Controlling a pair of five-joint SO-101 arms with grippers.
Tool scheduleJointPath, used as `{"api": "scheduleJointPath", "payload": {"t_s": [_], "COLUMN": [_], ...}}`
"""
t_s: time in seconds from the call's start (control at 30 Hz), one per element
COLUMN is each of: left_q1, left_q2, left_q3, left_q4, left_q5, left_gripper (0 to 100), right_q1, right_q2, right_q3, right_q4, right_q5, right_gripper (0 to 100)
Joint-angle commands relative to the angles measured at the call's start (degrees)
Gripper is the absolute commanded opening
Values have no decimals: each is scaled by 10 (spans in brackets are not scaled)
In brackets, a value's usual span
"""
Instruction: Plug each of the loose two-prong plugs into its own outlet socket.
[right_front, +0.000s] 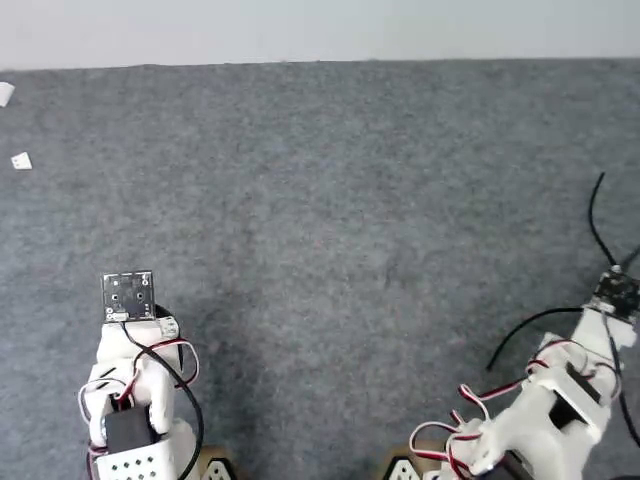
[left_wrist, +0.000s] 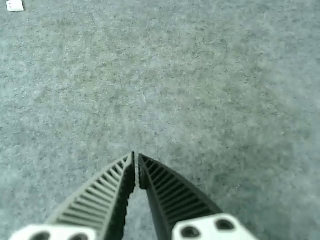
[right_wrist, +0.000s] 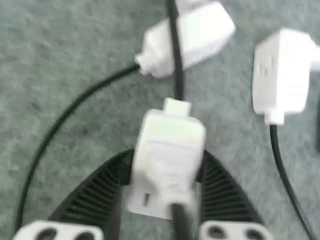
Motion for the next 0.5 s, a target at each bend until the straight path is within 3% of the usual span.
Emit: {"api": "scheduleJointPath", "payload": {"t_s": [0.0,0.27,0.47], "left_q1": [-2,-2,-2], "left_q2": [-10,-10,-10], "left_q3": [-10,-10,-10], "left_q4": [1,-1,1], "left_q5": [1,1,1], "left_gripper": [16,16,16], "right_q1": [10,21,18], "right_q2": [-17,-91,-254], "right_q3": [-8,-12,1], "right_q4": [31,113,214], "right_q5": [6,-6,-35], "right_gripper": [318,122,127]}}
